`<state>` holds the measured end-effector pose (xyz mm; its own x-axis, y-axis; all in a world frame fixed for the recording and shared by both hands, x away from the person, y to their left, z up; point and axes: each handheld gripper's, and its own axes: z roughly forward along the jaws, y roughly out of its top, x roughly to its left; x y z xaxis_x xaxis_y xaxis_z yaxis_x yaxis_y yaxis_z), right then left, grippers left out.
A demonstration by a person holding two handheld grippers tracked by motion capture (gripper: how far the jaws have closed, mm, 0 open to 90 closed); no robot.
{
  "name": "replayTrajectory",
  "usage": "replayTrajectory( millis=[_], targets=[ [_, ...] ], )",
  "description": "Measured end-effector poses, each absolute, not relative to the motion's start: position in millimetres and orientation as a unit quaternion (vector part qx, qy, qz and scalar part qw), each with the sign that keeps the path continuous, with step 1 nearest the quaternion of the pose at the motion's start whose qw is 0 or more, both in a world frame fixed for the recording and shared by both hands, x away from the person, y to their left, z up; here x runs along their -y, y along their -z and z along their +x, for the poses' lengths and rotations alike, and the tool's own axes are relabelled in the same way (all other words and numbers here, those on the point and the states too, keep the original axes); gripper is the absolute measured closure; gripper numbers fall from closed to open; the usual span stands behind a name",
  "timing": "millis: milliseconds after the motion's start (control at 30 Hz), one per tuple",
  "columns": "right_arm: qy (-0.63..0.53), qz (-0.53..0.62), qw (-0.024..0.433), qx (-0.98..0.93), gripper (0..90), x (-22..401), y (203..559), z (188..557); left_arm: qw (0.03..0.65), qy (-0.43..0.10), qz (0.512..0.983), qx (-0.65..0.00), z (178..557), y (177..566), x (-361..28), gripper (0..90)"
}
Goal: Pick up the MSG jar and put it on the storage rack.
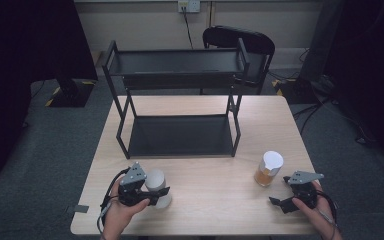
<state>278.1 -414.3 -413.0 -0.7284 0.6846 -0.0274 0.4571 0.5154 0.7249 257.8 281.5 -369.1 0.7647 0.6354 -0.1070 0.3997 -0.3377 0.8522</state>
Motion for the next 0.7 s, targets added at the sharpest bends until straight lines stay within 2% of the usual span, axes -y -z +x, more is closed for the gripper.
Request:
replayTrajectory(
  millis=[700],
  targets=[
    [-0.362,0.333,0.157,-0.856,0.0,414,413,278,0.477,-0.112,0.811,-0.321,293,336,-271,34.5]
  ],
)
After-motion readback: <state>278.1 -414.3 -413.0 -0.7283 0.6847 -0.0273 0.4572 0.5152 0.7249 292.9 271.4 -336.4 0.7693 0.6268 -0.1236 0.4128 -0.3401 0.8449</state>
